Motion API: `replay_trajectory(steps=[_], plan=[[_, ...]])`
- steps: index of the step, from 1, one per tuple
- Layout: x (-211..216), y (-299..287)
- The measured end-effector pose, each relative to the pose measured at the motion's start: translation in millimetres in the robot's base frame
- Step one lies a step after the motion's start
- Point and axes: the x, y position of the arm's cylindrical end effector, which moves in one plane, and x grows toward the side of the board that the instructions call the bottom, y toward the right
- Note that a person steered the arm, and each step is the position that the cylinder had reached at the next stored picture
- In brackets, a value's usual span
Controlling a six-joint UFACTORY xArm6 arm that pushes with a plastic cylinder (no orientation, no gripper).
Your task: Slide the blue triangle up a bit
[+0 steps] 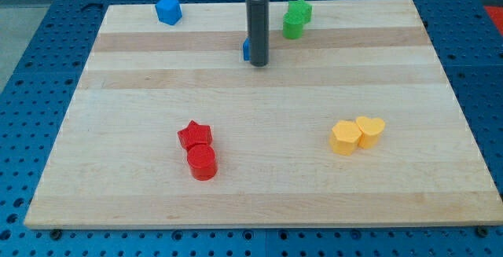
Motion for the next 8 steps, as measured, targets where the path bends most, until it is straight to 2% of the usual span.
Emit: replay_trajectory(steps=[2,5,7,8], plan=[[-7,30],[-20,-8],[-22,-9],[-42,-7]])
